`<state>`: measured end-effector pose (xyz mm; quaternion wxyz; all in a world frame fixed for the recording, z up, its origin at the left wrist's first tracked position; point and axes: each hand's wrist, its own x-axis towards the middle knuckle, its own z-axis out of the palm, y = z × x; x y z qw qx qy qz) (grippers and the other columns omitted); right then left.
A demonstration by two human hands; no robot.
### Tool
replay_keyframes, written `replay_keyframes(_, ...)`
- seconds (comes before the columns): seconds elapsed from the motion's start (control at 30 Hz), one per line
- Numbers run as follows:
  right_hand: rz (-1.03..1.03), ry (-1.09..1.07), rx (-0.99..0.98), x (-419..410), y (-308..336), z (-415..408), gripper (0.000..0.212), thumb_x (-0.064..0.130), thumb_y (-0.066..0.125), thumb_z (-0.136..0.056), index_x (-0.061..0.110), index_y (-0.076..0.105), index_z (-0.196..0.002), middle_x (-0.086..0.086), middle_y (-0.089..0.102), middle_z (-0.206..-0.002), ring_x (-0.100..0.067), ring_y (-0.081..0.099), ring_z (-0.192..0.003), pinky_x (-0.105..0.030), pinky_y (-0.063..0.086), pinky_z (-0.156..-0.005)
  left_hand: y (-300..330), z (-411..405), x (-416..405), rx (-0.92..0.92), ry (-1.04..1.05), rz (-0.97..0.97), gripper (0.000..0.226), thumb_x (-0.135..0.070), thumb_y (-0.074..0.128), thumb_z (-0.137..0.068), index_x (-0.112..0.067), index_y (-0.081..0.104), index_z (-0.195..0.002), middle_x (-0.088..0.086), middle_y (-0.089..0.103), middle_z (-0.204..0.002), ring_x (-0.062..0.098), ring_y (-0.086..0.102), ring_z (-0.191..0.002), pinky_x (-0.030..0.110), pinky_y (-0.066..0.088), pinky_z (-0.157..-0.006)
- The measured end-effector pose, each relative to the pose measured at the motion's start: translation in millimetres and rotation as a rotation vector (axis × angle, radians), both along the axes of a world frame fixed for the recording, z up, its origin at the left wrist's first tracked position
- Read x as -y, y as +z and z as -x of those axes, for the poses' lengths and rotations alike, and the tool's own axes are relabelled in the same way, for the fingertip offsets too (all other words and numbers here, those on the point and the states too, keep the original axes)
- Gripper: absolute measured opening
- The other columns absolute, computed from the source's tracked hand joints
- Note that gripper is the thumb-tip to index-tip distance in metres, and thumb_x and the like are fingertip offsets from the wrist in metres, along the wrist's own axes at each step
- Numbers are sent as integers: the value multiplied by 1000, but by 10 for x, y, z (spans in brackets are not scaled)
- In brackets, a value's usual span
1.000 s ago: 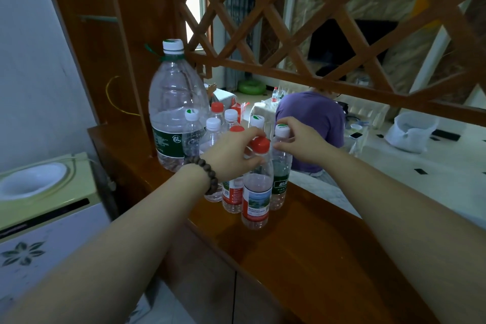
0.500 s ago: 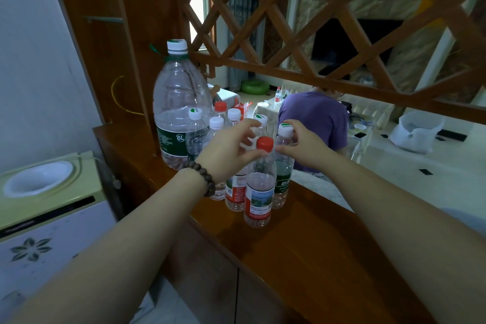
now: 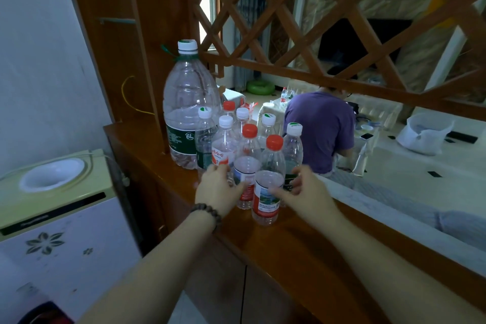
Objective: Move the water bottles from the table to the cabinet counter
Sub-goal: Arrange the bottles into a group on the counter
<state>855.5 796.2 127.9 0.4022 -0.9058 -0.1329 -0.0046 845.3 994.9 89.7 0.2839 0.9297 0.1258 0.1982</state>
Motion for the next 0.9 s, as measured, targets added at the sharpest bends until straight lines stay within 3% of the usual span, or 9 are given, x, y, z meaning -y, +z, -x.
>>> replay_keyframes(0.13, 2, -6, -38, -198, -314, 26, 73, 47, 79, -68, 19, 42, -125, -1, 58, -129, -17, 58, -114, -33, 52, -91, -90, -89, 87, -25, -18, 109, 59, -46, 68, -81, -19, 51, -130, 0, 64, -118, 16, 61, -104, 25, 47, -77)
replay_keyframes(0.33, -16, -45, 34, -297, -433, -23, 59, 39, 77, -74, 17, 46, -118, -2, 61, -124, -18, 59, -113, -34, 54, -89, -103, -93, 125, 5, 11, 166, 47, -37, 66, -85, -16, 53, -125, -10, 63, -90, 7, 58, -77, 23, 46, -68)
replay_keyframes(0.4, -18, -43, 41, -311, -450, -30, 58, 39, 77, -74, 17, 46, -118, -2, 61, -124, -18, 60, -113, -35, 55, -88, -116, -82, 124, 9, 23, 159, 43, -37, 66, -86, -16, 54, -121, -8, 64, -92, 6, 54, -74, 22, 45, -67)
replay_keyframes(0.6, 7, -63, 30, -264, -486, -73, 59, 46, 75, -73, 20, 44, -117, -3, 61, -121, -19, 60, -109, -38, 55, -87, -124, -37, 87, 31, 59, 106, 45, -42, 66, -86, -15, 54, -119, 0, 68, -102, 13, 63, -87, 30, 54, -73)
replay_keyframes(0.73, 38, -24, -30, -128, -452, -67, 75, 54, 76, -68, 19, 43, -125, -1, 60, -124, -17, 59, -111, -38, 53, -90, -140, 7, -7, 83, 74, 137, 53, -47, 71, -79, -16, 52, -117, 0, 62, -111, 16, 61, -99, 34, 55, -79)
replay_keyframes(0.83, 61, -116, -50, 106, -332, -128, 77, 54, 71, -73, 14, 42, -131, -2, 59, -116, -17, 58, -104, -36, 52, -88, -152, 61, -111, 143, 93, 186, 81, -46, 78, -71, -12, 40, -134, 8, 47, -134, 22, 48, -123, 34, 46, -94)
replay_keyframes(0.9, 54, -133, -86, 233, -286, -224, 101, 54, 75, -68, 13, 25, -145, -11, 48, -139, -24, 50, -123, -40, 45, -100, -157, 46, -177, 133, 71, 234, 109, -48, 82, -64, -10, 23, -147, 10, 32, -149, 24, 31, -138, 38, 37, -106)
